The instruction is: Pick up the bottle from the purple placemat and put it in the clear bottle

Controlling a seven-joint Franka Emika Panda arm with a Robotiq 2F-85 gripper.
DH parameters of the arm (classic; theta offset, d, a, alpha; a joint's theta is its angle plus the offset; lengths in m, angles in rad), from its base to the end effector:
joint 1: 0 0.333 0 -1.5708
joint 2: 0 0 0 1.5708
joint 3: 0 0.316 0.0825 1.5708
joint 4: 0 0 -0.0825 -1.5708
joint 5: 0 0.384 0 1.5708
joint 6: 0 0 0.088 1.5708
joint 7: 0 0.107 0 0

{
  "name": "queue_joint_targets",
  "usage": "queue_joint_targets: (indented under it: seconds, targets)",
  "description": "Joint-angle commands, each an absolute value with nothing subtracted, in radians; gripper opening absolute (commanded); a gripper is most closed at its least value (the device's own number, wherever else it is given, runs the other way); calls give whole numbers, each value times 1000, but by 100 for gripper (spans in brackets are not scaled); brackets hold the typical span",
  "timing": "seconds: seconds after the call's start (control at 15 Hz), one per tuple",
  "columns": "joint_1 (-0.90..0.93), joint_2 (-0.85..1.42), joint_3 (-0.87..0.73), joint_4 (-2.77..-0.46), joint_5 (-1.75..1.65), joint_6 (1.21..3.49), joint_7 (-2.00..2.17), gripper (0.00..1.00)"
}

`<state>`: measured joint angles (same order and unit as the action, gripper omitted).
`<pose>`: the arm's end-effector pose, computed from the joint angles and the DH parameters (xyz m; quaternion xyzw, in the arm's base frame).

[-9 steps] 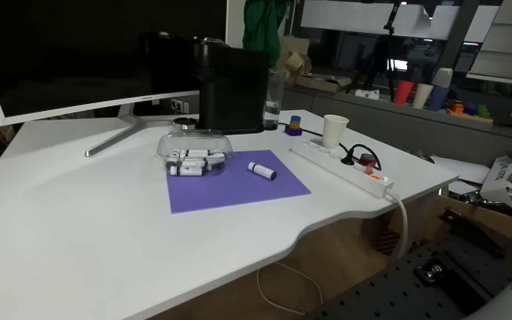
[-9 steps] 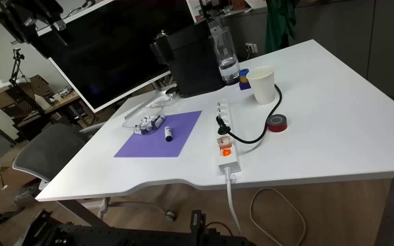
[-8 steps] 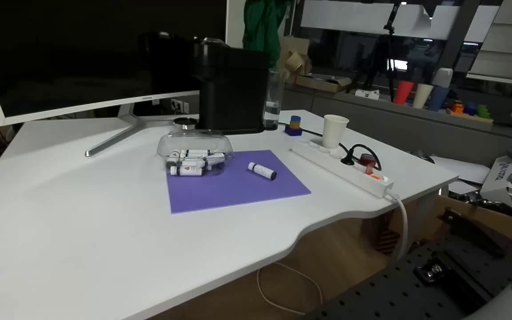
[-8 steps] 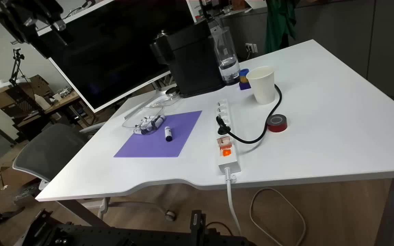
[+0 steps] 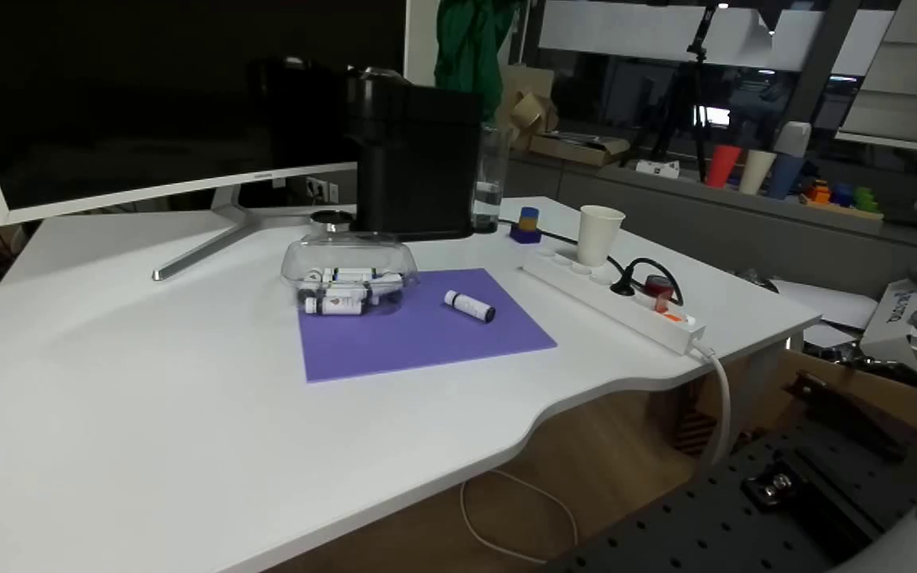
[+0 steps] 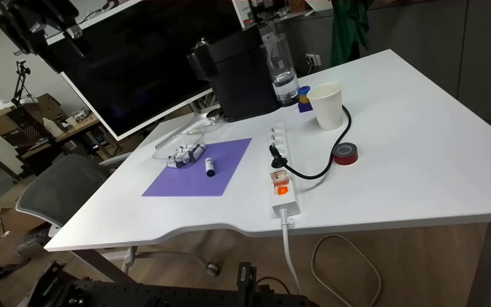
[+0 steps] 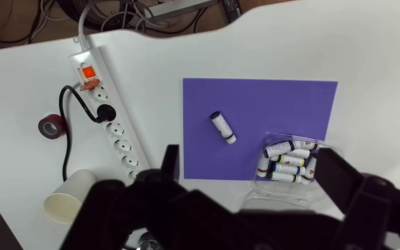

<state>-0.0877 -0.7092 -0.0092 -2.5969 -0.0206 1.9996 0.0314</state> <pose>0.3451 -0.0350 0.4888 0.9966 -0.0593 0.0557 0.0084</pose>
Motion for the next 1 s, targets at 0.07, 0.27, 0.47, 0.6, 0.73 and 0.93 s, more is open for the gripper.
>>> queue_joint_targets:
  seconds: [0.07, 0.27, 0.47, 0.6, 0.73, 0.93]
  targets:
    - [-79, -709, -16, -2595, -26, 1997, 36, 100]
    - [-99, -667, -10, -2592, -41, 2074, 68, 100]
    - [-95, -517, -16, -2557, -54, 2176, 35, 100]
    - [-83, -399, -18, -2527, -75, 2242, -6, 100]
    - [-58, -271, -30, -2489, -84, 2292, -95, 100]
    - [-44, -112, -25, -2424, -133, 2362, -217, 100]
